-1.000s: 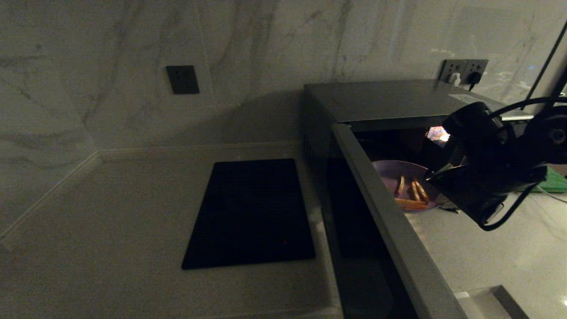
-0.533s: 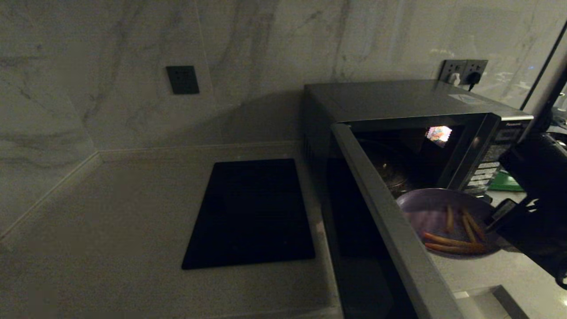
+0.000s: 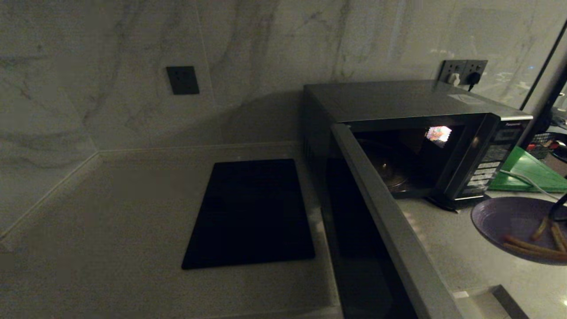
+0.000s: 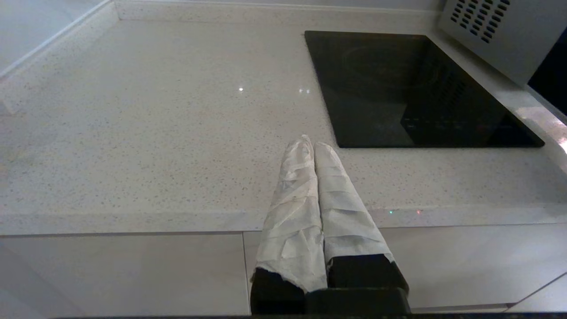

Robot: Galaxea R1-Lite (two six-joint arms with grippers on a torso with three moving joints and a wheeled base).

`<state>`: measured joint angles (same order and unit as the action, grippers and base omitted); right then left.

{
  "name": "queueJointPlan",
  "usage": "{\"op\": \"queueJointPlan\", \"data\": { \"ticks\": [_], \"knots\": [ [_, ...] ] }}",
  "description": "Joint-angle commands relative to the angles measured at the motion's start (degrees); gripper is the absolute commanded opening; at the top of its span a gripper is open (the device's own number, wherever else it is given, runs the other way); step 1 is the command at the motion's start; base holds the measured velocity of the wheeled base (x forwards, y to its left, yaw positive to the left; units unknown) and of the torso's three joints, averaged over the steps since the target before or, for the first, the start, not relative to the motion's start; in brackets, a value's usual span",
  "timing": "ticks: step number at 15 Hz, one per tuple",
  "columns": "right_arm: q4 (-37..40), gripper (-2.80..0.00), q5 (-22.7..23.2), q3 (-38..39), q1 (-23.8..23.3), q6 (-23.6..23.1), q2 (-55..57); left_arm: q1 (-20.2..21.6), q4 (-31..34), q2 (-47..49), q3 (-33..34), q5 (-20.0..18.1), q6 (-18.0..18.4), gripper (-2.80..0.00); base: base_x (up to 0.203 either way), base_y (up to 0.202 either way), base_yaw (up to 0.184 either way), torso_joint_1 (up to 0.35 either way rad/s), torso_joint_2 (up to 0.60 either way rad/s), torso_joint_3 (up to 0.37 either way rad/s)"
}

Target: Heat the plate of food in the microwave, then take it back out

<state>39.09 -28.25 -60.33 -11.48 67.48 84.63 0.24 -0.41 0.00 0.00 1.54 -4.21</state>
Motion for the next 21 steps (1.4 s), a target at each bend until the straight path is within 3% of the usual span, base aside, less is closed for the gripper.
{"op": "queueJointPlan", "data": {
  "ticks": [1, 6, 10, 15, 21],
  "knots": [
    [-4.13, -2.8, -0.27, 0.44, -6.89, 0.37, 4.57, 0.02, -0.02, 0.09, 0.0, 0.05, -0.01, -2.8, 0.0, 0.0, 0.0, 0.0, 0.0, 0.0],
    [-17.38, -2.8, -0.25, 0.23, -16.41, -0.55, 16.44, 0.02, -0.02, 0.09, 0.0, 0.05, -0.01, -2.8, 0.0, 0.0, 0.0, 0.0, 0.0, 0.0],
    [-25.61, -2.8, 0.08, -4.47, -22.52, -2.39, 25.99, 0.02, -0.02, 0.09, 0.0, 0.05, -0.01, -2.8, 0.0, 0.0, 0.0, 0.0, 0.0, 0.0],
    [-26.7, -2.8, 0.8, -9.13, -24.22, -2.69, 34.74, 0.02, -0.02, 0.09, 0.0, 0.05, -0.01, -2.8, 0.0, 0.0, 0.0, 0.0, 0.0, 0.0],
    [-26.53, -2.8, 1.0, -9.79, -25.17, -2.71, 36.92, 0.02, -0.02, 0.09, 0.0, 0.05, -0.01, -2.8, 0.0, 0.0, 0.0, 0.0, 0.0, 0.0]
  ]
}}
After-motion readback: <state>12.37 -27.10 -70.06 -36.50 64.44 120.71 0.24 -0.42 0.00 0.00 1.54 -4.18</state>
